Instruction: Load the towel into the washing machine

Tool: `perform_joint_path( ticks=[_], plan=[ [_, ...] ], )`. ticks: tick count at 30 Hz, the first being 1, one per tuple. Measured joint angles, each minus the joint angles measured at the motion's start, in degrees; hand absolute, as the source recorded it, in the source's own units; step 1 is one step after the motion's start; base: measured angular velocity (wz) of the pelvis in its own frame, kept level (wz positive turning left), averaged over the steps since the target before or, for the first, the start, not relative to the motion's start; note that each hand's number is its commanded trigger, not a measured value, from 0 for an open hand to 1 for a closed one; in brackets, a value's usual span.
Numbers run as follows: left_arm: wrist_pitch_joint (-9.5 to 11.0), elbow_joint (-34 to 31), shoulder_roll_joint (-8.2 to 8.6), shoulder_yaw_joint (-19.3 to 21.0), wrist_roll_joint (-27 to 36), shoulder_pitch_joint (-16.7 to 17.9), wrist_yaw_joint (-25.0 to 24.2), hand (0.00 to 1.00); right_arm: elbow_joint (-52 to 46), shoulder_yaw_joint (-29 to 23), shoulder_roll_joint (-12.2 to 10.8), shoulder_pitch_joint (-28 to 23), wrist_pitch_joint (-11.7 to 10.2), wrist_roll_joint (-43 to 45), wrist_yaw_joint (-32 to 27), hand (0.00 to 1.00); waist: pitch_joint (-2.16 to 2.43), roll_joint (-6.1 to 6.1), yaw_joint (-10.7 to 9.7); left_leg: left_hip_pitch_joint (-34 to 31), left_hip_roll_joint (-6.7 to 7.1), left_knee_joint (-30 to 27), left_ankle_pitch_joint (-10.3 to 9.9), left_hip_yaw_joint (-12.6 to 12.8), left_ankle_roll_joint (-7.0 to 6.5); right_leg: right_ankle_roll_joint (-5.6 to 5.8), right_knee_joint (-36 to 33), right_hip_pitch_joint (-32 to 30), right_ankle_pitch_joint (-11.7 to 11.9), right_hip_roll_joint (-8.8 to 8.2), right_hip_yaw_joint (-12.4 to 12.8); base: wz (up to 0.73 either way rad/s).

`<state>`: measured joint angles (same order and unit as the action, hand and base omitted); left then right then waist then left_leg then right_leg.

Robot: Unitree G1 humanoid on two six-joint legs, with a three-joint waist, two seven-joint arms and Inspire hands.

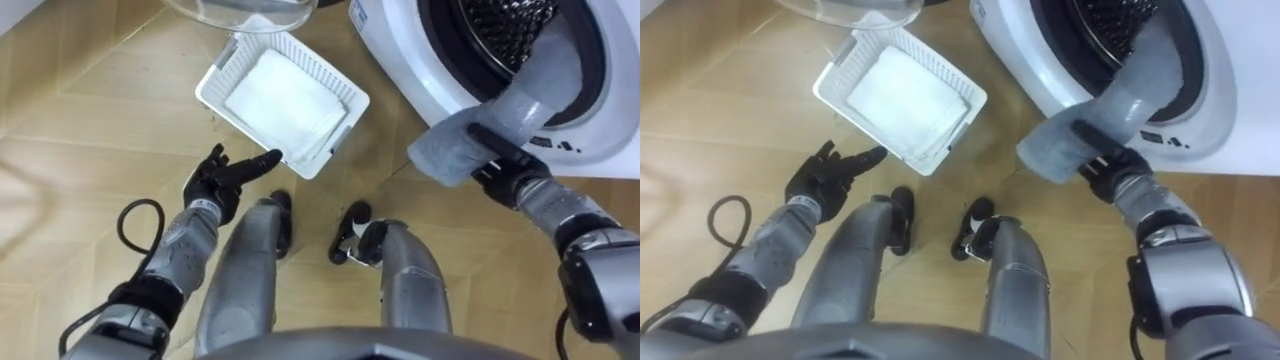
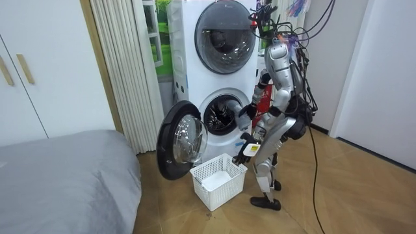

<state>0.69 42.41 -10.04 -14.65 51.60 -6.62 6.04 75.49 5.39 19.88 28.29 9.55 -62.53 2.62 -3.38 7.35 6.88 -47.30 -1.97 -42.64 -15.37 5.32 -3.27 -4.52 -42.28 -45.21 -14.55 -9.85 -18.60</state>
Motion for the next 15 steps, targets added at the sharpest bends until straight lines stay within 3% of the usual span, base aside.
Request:
perform_joint_path(
  ticks=[3,6,9,12,15],
  plan=[
    [-1.01,-1.75,-0.56,0.74,0.05,0.66,0.07,0.00,0.00,0.00,0.34,0.68,2.04,-4.86,-0.06,1.00,0.03,1.37,0.74,-0.62,0.04,-0.38,0.03,0.10,-0.07,-0.01,-0.54,-0.71,-0.04,-0.26,-0.02,0.01],
    [-1.20,-3.09,-0.68,0.89,0.17,1.67,0.76,0.00,0.00,-0.06,1.07,1.48,2.96,-7.22,-0.25,1.00,0.03,1.57,0.71,-1.11,0.06,-0.69,0.13,0.24,-0.29,0.03,-0.87,-0.95,-0.08,-0.58,-0.33,0.06],
    [-1.18,-4.78,-1.55,1.31,0.09,2.57,2.11,0.00,-1.86,-0.44,2.01,2.11,4.40,-7.58,-1.62,1.00,-0.11,3.01,0.13,-1.21,0.84,-0.82,0.14,0.97,-0.55,0.20,-2.91,-1.84,-1.11,-2.01,0.01,0.11],
    [-0.91,-6.88,-2.15,1.23,-0.07,3.23,3.61,0.00,-1.96,-0.50,2.49,4.53,5.14,-7.80,-4.76,1.00,-0.06,3.98,-0.53,-1.85,0.92,-1.50,0.12,0.97,-0.60,0.26,-3.79,-2.38,-1.52,-2.30,-0.07,0.09],
    [-0.79,-8.35,-1.82,1.31,-0.81,3.65,4.33,0.00,-2.27,-1.29,3.00,6.88,5.42,-8.98,-7.65,1.00,-0.09,4.10,-0.66,-2.84,0.76,-2.63,-0.08,0.97,-0.90,0.16,-4.60,-3.24,-1.64,-2.38,-0.09,0.01]
  ],
)
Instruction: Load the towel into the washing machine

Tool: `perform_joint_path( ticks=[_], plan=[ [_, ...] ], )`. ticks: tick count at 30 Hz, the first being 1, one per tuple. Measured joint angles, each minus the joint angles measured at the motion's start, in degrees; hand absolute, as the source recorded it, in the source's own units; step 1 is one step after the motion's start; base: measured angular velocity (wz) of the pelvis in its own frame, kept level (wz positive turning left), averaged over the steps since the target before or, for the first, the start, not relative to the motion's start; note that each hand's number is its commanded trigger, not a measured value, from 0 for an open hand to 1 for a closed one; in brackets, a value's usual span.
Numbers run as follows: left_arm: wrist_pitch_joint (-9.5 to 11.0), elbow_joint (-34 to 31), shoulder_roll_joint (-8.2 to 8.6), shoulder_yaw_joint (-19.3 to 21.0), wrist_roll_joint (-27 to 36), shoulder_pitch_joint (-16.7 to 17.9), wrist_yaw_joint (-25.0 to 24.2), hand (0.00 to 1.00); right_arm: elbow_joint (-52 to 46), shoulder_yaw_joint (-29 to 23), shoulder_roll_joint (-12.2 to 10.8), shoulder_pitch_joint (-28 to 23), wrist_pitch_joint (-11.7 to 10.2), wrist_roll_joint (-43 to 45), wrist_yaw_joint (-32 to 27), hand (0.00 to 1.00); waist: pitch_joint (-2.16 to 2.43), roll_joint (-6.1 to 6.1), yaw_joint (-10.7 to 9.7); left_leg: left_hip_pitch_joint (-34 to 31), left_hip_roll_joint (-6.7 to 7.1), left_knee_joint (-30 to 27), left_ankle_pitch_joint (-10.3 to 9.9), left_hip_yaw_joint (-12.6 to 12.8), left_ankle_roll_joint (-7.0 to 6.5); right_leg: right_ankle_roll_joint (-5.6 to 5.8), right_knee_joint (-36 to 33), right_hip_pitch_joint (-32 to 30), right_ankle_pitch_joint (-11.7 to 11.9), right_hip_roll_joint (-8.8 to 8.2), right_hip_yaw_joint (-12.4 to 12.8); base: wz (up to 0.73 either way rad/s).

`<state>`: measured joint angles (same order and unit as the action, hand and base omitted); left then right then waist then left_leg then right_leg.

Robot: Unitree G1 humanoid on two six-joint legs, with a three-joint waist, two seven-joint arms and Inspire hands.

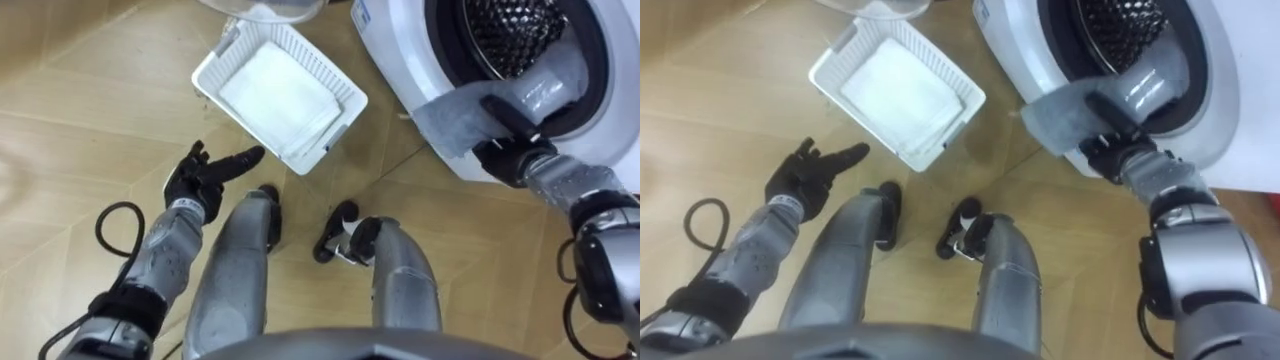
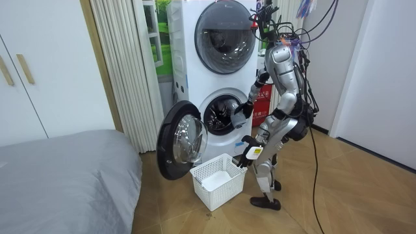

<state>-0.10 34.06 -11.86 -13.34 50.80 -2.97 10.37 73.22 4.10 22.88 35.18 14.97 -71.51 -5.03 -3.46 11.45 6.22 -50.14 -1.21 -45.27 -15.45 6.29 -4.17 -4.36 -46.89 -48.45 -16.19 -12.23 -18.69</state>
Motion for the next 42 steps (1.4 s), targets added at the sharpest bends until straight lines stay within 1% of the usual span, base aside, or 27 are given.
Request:
perform_joint_path(
  ticks=[2,3,4,6,7,8,9,10,11,12,13,15,17,19,20,21,22,24,28,30,31,34,36,37,38,39,42],
  plan=[
    [0.47,-1.36,0.19,0.22,-1.26,1.15,0.84,0.00,-2.16,-2.55,0.06,1.69,0.18,-1.32,-3.29,1.00,0.01,0.01,-1.08,-0.64,0.00,-0.48,-0.07,0.00,-0.12,0.05,-0.43,-0.41,-0.03,-0.26,-0.19,0.05],
    [0.53,-1.50,0.62,0.24,-1.49,1.51,1.36,0.00,-2.26,-3.31,0.06,2.52,0.22,-2.77,-4.78,1.00,0.01,-0.01,-1.43,-0.67,0.23,-0.61,-0.10,0.01,-0.19,0.20,-0.75,-0.47,-0.17,-0.57,-0.20,0.10],
    [0.53,-1.50,0.95,0.33,-1.49,1.62,1.68,0.00,-2.26,-3.57,0.06,2.82,0.22,-3.35,-5.66,1.00,0.01,-0.01,-1.51,-0.67,0.42,-0.62,-0.09,0.01,-0.28,0.29,-0.98,-0.53,-0.27,-0.77,-0.15,0.12],
    [0.56,-1.68,2.36,0.90,-1.50,1.99,2.15,0.00,-2.52,-5.54,0.05,3.15,0.29,-6.83,-8.35,1.00,0.03,-0.06,-1.52,-0.73,1.22,-0.64,-0.02,-0.18,-0.61,0.84,-1.59,-0.60,-0.66,-1.49,-0.13,0.17],
    [0.56,-1.99,2.53,0.89,-1.52,2.01,2.50,0.00,-2.75,-6.09,0.05,3.18,0.29,-7.54,-9.10,1.00,0.03,-0.06,-1.59,-0.73,1.43,-0.73,-0.05,-0.20,-0.70,0.97,-1.87,-0.63,-0.86,-1.71,-0.12,0.17],
    [0.59,-2.75,2.90,1.06,-1.53,2.25,3.09,0.00,-3.05,-7.10,0.05,3.25,0.30,-8.90,-10.19,0.62,0.06,-0.11,-1.61,-0.73,1.66,-1.01,-0.17,-0.22,-0.90,1.21,-2.15,-0.65,-1.04,-1.74,0.03,0.12],
    [0.82,-3.19,3.26,1.45,-1.54,2.56,3.44,0.00,-3.16,-7.82,0.05,3.53,0.30,-9.98,-11.07,0.51,0.05,-0.12,-1.58,-0.76,1.89,-1.17,-0.28,-0.23,-1.09,1.39,-2.36,-0.66,-1.15,-1.86,0.05,0.08],
    [0.94,-3.32,3.30,1.45,-1.54,2.62,3.78,0.00,-3.16,-7.87,0.05,3.73,0.30,-10.43,-11.58,0.02,0.05,-0.12,-1.58,-0.78,1.97,-1.26,-0.33,-0.22,-1.17,1.49,-2.45,-0.67,-1.21,-1.95,0.07,0.06],
    [0.97,-3.47,3.31,1.60,-1.57,2.65,4.26,0.00,-3.15,-8.31,0.05,4.05,0.30,-11.28,-12.59,0.00,0.05,-0.12,-1.75,-0.85,2.18,-1.52,-0.49,-0.16,-1.43,1.72,-2.85,-0.71,-1.44,-2.35,0.02,0.10],
    [1.03,-3.64,3.28,1.75,-1.56,2.70,4.60,0.00,-3.16,-9.31,0.05,4.33,0.30,-11.58,-13.61,0.00,0.05,-0.14,-2.09,-0.93,2.61,-1.57,-0.60,-0.23,-1.61,2.08,-3.25,-0.84,-1.76,-2.79,-0.02,0.13],
    [1.12,-3.79,3.22,1.78,-1.56,2.58,4.79,0.00,-3.17,-10.01,0.05,4.40,0.30,-11.70,-14.10,0.00,0.06,-0.15,-2.21,-1.06,2.75,-1.56,-0.59,-0.25,-1.67,2.21,-3.31,-0.95,-1.85,-2.85,-0.04,0.14],
    [2.06,-4.20,2.86,1.86,-1.53,2.45,5.63,0.00,-3.12,-10.51,0.24,5.31,0.24,-12.64,-16.90,0.00,0.06,-0.16,-2.80,-1.33,2.96,-1.68,-0.82,0.29,-2.19,2.61,-3.84,-1.40,-2.13,-3.42,0.03,0.05],
    [2.60,-4.37,2.72,1.89,-1.54,2.43,5.99,0.00,-3.14,-11.60,1.00,5.51,-0.16,-13.70,-18.94,0.00,0.05,-0.17,-2.94,-1.34,2.99,-1.68,-0.96,0.72,-2.43,2.69,-3.94,-1.58,-2.17,-3.66,0.12,-0.02],
    [3.24,-4.44,2.66,1.97,-1.66,2.27,6.22,0.00,-3.42,-13.72,1.64,5.51,-2.20,-13.92,-21.55,0.00,0.05,-0.18,-3.35,-1.41,2.99,-1.73,-1.04,0.82,-2.54,2.76,-3.90,-1.55,-2.21,-3.68,0.07,0.00],
    [3.58,-4.44,2.50,1.97,-1.72,2.00,6.22,0.00,-3.82,-14.94,2.38,5.51,-4.35,-13.94,-23.27,0.00,0.04,-0.20,-3.58,-1.49,2.99,-1.74,-1.05,0.85,-2.56,2.78,-3.86,-1.57,-2.23,-3.69,0.01,0.00],
    [3.88,-4.44,2.47,1.95,-1.76,1.92,6.22,0.00,-3.99,-15.21,2.81,5.51,-5.74,-14.00,-24.04,0.00,0.03,-0.22,-3.72,-1.50,2.97,-1.74,-1.06,0.88,-2.56,2.78,-3.85,-1.57,-2.23,-3.69,0.00,0.00],
    [4.35,-4.42,2.57,1.84,-1.86,1.82,6.20,0.00,-4.30,-16.88,3.35,5.72,-5.83,-16.27,-24.80,0.00,0.01,-0.44,-3.94,-1.50,2.90,-1.87,-1.08,1.03,-2.60,2.77,-3.87,-1.55,-2.23,-3.67,0.02,0.00],
    [4.65,-4.43,3.26,1.85,-3.48,1.58,5.99,0.00,-4.48,-17.43,3.38,6.73,-6.87,-16.52,-27.18,0.00,0.02,-1.18,-4.05,-1.49,2.87,-1.98,-1.15,1.23,-2.70,2.77,-4.04,-1.56,-2.23,-3.76,0.05,0.00],
    [5.21,-4.45,4.07,1.79,-7.92,1.26,4.82,0.00,-5.24,-17.93,3.38,6.78,-7.71,-16.58,-29.40,0.00,0.02,-1.52,-3.94,-1.50,2.86,-1.81,-1.20,1.24,-2.78,3.07,-4.03,-1.55,-2.42,-3.77,0.04,0.05],
    [5.51,-4.76,4.50,1.92,-8.81,1.30,4.20,0.00,-6.60,-18.61,3.38,6.75,-8.16,-16.57,-31.34,0.00,0.11,-2.10,-3.94,-1.51,2.88,-1.73,-1.19,1.29,-2.79,3.14,-3.95,-1.56,-2.45,-3.75,0.10,0.00],
    [5.54,-4.77,4.66,1.92,-8.98,1.35,4.11,0.00,-6.74,-18.67,3.38,6.75,-8.26,-16.51,-31.71,0.00,0.16,-2.21,-3.94,-1.51,2.88,-1.68,-1.18,1.31,-2.81,3.14,-3.91,-1.56,-2.45,-3.75,0.11,0.00],
    [5.54,-4.75,4.90,1.96,-9.93,0.82,3.61,0.00,-6.91,-18.67,3.37,6.75,-9.51,-16.48,-33.10,0.00,0.20,-2.47,-3.56,-1.48,2.85,-1.52,-1.16,1.40,-2.84,3.18,-3.74,-1.66,-2.42,-3.51,0.42,0.00],
    [5.62,-4.68,5.52,1.71,-10.45,-0.13,2.87,0.00,-6.92,-18.67,3.37,6.70,-10.80,-16.49,-33.58,0.00,0.19,-2.78,-3.03,-1.31,2.85,-1.27,-1.11,1.56,-2.93,3.29,-3.51,-1.58,-2.24,-3.48,0.57,-0.02],
    [5.80,-4.48,5.69,1.76,-10.43,-0.39,2.71,0.00,-6.92,-18.67,3.37,6.62,-11.20,-16.51,-33.58,0.00,0.20,-2.89,-2.86,-1.15,2.85,-1.14,-1.10,1.58,-2.95,3.35,-3.35,-1.41,-2.17,-3.40,0.66,-0.04],
    [6.54,-3.43,6.06,1.54,-10.43,-0.94,2.30,0.00,-6.92,-18.67,3.36,6.32,-11.71,-16.51,-33.58,0.00,0.16,-3.17,-2.50,-0.67,2.79,-0.73,-1.06,1.58,-3.02,3.50,-2.81,-0.86,-1.96,-3.11,0.99,-0.03],
    [6.86,-2.52,6.33,1.33,-10.43,-1.23,1.98,0.00,-6.92,-18.67,3.36,6.10,-11.75,-16.53,-33.63,0.00,0.20,-3.42,-2.39,-0.06,2.80,-0.29,-1.00,1.68,-3.10,3.63,-2.36,-0.39,-1.80,-2.67,1.47,0.00],
    [7.28,-1.78,6.42,0.72,-10.42,-1.79,1.25,0.00,-6.92,-18.65,3.31,6.02,-12.42,-16.68,-34.19,0.00,0.19,-4.09,-2.39,0.92,2.83,0.70,-0.93,1.68,-3.21,3.84,-1.18,0.69,-1.48,-2.51,1.31,0.00]
  ],
)
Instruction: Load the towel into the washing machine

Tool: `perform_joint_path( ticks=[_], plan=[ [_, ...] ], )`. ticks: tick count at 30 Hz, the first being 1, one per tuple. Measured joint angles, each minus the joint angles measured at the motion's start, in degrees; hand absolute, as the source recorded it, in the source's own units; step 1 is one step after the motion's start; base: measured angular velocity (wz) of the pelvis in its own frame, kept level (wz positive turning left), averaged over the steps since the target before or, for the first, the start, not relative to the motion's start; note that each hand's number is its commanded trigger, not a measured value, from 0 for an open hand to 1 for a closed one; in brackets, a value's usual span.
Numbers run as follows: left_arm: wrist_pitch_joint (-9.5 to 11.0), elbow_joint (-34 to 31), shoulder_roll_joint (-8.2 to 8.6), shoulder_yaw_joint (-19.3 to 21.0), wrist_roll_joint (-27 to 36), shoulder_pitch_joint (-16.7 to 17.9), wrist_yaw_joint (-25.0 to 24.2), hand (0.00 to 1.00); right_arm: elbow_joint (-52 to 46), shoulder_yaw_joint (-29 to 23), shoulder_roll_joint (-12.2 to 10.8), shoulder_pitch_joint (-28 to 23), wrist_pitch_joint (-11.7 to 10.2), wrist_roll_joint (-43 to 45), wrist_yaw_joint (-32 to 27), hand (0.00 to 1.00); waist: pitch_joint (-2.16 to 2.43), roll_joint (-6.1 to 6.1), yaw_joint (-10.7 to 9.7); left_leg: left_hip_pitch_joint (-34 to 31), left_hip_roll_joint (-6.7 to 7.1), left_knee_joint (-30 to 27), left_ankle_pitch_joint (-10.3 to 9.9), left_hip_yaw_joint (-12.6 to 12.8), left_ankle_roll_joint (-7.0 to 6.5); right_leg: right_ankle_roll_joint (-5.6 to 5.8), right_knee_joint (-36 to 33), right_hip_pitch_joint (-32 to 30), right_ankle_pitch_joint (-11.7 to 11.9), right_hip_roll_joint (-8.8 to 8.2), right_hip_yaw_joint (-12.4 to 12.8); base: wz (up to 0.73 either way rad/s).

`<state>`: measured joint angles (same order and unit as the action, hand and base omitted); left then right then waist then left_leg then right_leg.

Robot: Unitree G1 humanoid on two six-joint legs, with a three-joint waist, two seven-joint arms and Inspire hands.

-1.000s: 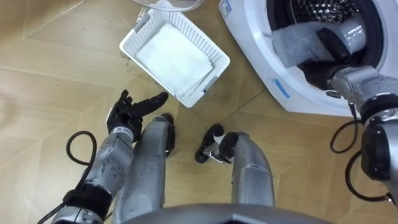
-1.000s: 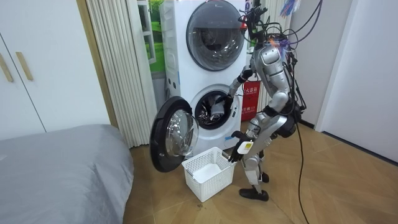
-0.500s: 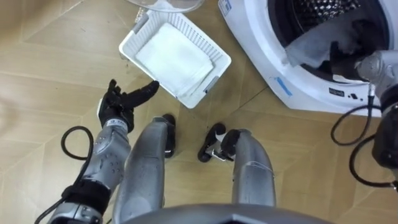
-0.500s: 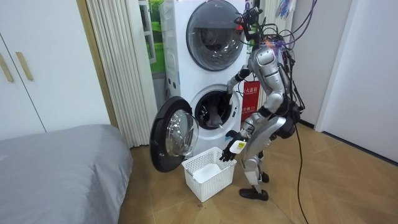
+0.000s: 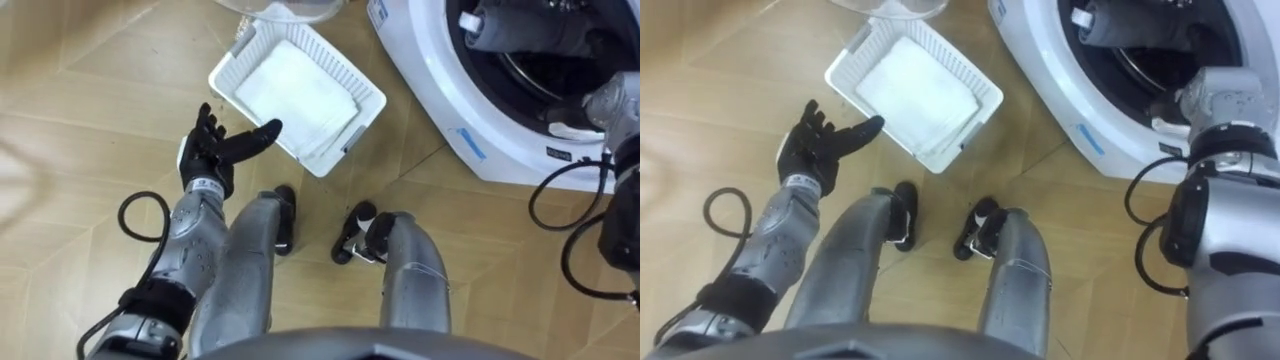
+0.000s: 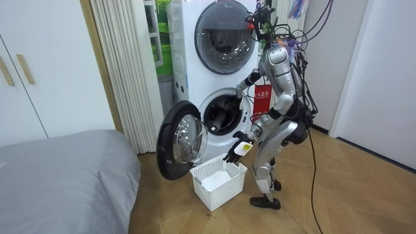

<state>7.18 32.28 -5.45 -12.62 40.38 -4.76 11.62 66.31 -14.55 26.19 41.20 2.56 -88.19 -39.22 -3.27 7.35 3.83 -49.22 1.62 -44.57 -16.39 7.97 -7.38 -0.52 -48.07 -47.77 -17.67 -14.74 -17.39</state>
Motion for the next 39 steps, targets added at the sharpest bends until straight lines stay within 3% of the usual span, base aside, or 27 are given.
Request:
perform_joint_path(
  ticks=[5,10,14,16,18,21,24,27,29,32,36,39],
  plan=[
    [0.02,2.09,-0.19,-1.77,-0.72,-0.68,-0.40,0.00,-0.02,0.18,-0.18,-1.78,-0.29,-0.44,0.36,0.00,-0.04,-0.34,0.04,1.65,0.01,1.40,0.07,-0.01,-0.12,0.29,1.86,1.98,0.42,0.45,-0.08,0.02],
    [-0.02,8.39,-0.05,-2.10,-2.39,-2.46,-1.67,0.00,0.21,1.01,-1.35,-5.50,-3.14,-0.10,3.15,0.00,-0.09,-1.85,1.57,6.54,-0.57,4.38,0.07,0.04,-0.13,1.06,6.30,7.39,1.36,2.06,0.08,-0.01],
    [-0.19,13.58,-1.94,-1.59,-6.35,-1.83,-2.34,0.00,0.33,2.38,-5.06,-10.73,-5.32,3.94,6.23,0.00,-0.10,-2.98,1.53,13.02,-1.03,8.77,0.25,0.25,0.19,1.41,11.50,13.99,2.41,3.64,-0.02,-0.08],
    [-0.11,14.59,-2.52,-1.02,-9.87,0.05,-2.32,0.00,0.30,5.19,-6.72,-14.78,-6.32,8.80,7.98,0.00,0.16,-3.63,1.61,15.98,-1.30,11.12,0.46,0.15,0.52,1.66,14.93,17.28,3.36,4.73,-0.09,-0.09],
    [0.10,15.33,-3.05,-0.24,-14.84,2.79,-2.15,0.00,0.63,10.62,-8.51,-22.04,-8.83,21.37,9.66,0.00,0.91,-4.96,1.67,19.26,-1.80,14.49,0.83,0.04,0.91,1.89,20.03,21.36,5.20,6.36,-0.23,-0.11],
    [0.30,19.01,-3.21,0.54,-22.41,5.34,-2.05,0.00,3.91,15.71,-8.87,-29.89,-10.67,34.86,12.08,0.00,1.68,-6.16,1.91,22.89,-1.89,16.84,1.10,0.09,1.22,2.24,24.56,25.47,6.32,7.41,-0.05,-0.12],
    [0.27,21.04,-5.23,2.40,-28.68,8.99,-1.86,0.00,6.27,18.88,-9.21,-38.18,-10.01,46.67,15.30,0.00,2.07,-6.59,1.95,28.40,-1.78,20.18,1.29,0.28,1.58,2.44,27.74,30.21,6.67,7.83,0.71,-0.25],
    [0.27,23.50,-5.94,4.29,-32.79,9.88,-1.38,0.00,7.44,20.33,-10.74,-40.27,-9.90,56.70,18.83,0.00,2.11,-6.61,0.81,33.56,-1.69,23.90,1.87,0.44,2.54,2.34,30.90,34.83,6.90,8.57,0.88,-0.11],
    [0.40,24.13,-5.89,4.76,-34.10,10.65,-1.36,0.00,8.27,21.34,-11.85,-41.24,-9.90,60.68,21.96,0.00,2.24,-6.70,0.45,36.91,-1.75,26.02,2.20,0.53,3.09,2.23,33.35,38.19,7.28,9.32,0.64,-0.02],
    [0.33,25.77,-5.94,6.26,-35.05,12.45,-1.53,0.00,7.76,23.04,-12.85,-42.57,-8.81,67.93,26.74,0.00,3.01,-6.68,0.44,41.79,-1.79,29.25,2.73,0.61,3.91,2.10,35.54,42.53,7.46,9.95,0.92,-0.01],
    [-0.52,27.40,-5.80,7.63,-35.14,14.72,-2.15,0.00,6.52,24.69,-13.17,-44.05,-7.40,73.75,31.31,0.00,3.17,-6.66,-0.12,46.31,-1.78,31.15,2.93,0.39,4.25,2.10,37.54,47.31,7.46,10.53,0.09,0.05],
    [-1.31,27.37,-5.39,8.03,-35.17,15.91,-2.33,0.00,6.59,24.67,-14.33,-44.02,-6.84,75.59,33.03,0.00,3.01,-6.37,-0.46,47.77,-1.78,31.35,2.96,0.10,4.30,2.10,37.75,48.85,7.46,10.65,0.09,0.05]
  ],
)
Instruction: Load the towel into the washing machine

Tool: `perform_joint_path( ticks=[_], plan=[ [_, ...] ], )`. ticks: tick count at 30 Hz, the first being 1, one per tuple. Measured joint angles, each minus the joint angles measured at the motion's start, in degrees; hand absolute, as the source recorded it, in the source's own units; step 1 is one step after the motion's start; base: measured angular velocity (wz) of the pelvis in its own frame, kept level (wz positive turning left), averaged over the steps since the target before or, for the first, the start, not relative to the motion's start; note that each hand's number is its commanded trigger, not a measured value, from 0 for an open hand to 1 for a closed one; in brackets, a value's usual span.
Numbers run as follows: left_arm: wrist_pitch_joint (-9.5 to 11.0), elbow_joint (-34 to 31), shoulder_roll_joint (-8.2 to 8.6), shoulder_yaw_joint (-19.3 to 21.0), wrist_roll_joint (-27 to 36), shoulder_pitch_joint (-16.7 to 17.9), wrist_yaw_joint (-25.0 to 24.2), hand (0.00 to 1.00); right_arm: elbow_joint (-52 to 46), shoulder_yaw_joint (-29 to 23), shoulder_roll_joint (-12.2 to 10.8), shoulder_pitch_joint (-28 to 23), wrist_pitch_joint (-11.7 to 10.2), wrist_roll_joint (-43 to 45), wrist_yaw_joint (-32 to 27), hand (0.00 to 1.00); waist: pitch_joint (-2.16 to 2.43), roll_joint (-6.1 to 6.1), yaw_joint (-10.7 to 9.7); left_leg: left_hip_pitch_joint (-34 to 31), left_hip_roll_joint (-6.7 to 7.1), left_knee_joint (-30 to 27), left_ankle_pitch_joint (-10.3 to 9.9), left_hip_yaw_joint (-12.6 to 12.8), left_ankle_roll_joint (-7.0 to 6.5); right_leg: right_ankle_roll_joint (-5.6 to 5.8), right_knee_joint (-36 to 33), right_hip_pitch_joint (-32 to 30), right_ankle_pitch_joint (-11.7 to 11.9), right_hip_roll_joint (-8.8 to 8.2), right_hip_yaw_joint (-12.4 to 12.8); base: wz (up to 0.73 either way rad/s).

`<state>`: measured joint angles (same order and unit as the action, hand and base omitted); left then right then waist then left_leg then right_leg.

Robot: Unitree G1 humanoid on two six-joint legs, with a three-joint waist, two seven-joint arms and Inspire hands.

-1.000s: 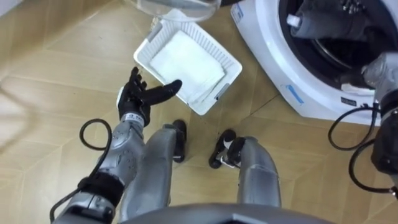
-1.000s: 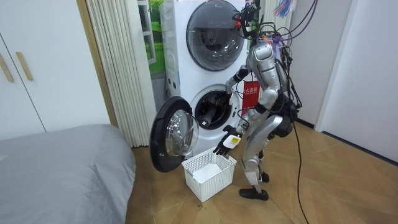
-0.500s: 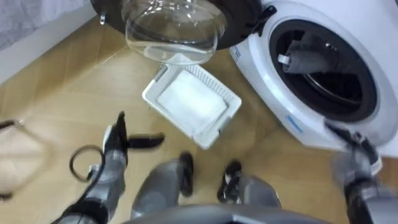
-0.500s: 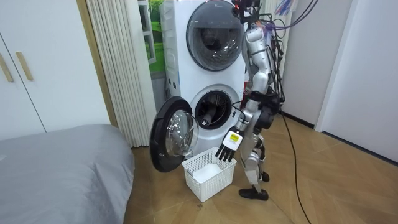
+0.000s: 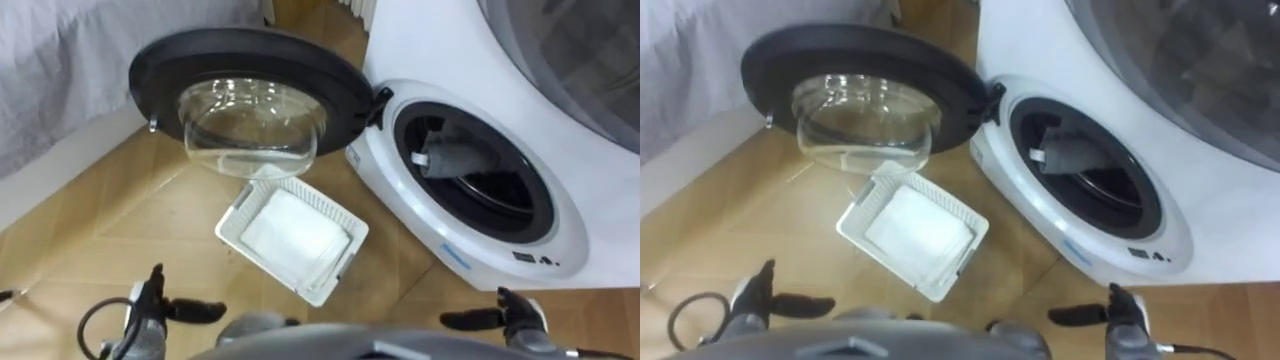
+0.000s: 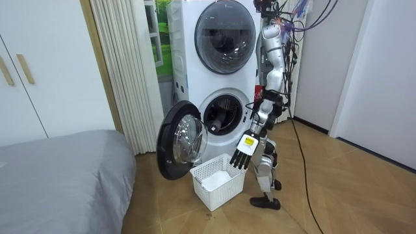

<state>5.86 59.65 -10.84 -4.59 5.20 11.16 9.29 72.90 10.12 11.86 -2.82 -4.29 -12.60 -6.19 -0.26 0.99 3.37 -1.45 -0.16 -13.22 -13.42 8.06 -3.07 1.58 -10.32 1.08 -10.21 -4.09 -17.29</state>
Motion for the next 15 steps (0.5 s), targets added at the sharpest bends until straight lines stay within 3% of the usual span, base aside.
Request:
perform_joint_path(
  ticks=[3,15],
  plan=[
    [-0.94,-0.02,0.78,0.06,-1.42,0.12,-0.95,0.00,1.02,0.00,-1.16,-0.01,0.19,0.83,2.98,0.00,-0.12,-0.02,-0.01,1.74,0.14,0.63,-0.04,-0.46,0.06,0.07,0.81,2.19,0.05,0.14,0.06,0.09],
    [-4.04,-0.01,1.22,0.85,-3.67,-0.57,-3.76,0.00,1.21,-1.35,-0.82,-0.56,1.92,0.90,9.26,0.00,-0.29,-0.67,-1.34,5.13,-0.06,2.07,-0.24,0.12,0.36,0.07,0.82,4.60,0.05,0.68,2.15,-0.03]
  ],
)
